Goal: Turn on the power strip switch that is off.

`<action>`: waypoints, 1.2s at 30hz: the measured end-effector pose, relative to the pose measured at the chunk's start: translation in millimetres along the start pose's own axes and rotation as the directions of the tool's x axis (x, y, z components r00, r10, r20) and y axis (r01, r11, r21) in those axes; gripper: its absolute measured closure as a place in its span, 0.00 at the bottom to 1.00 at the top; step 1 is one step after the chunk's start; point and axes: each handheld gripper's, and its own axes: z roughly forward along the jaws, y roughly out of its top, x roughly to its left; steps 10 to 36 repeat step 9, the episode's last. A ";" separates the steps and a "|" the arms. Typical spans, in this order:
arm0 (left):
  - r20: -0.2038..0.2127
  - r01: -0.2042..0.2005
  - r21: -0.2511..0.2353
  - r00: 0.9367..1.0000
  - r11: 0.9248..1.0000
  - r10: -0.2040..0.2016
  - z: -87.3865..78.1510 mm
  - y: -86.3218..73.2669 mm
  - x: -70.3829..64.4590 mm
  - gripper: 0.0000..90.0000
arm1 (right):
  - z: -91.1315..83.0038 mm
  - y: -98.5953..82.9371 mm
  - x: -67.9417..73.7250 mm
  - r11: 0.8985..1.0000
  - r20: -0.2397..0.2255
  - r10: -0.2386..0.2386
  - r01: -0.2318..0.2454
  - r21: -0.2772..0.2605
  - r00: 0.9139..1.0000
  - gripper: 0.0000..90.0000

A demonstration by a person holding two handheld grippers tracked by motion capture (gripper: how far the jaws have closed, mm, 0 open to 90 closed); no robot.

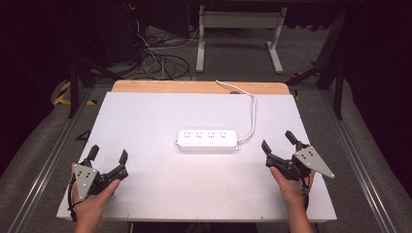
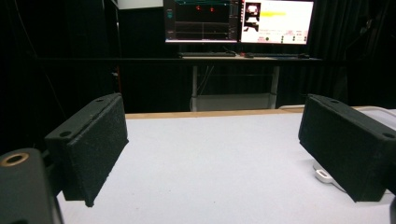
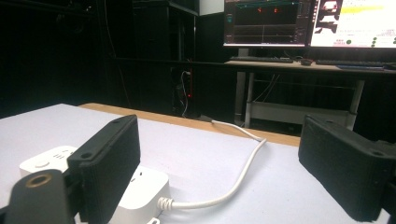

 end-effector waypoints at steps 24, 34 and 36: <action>-0.001 -0.002 0.002 1.000 1.000 0.002 0.3 -0.2 -0.4 0.09 | 0.5 -0.3 -0.3 1.000 0.007 0.004 -0.004 0.008 1.000 0.13; -0.001 -0.002 0.002 1.000 1.000 0.002 0.3 -0.2 -0.4 0.09 | 0.5 -0.3 -0.3 1.000 0.007 0.004 -0.004 0.008 1.000 0.13; -0.001 -0.002 0.002 1.000 1.000 0.002 0.3 -0.2 -0.4 0.09 | 0.5 -0.3 -0.3 1.000 0.007 0.004 -0.004 0.008 1.000 0.13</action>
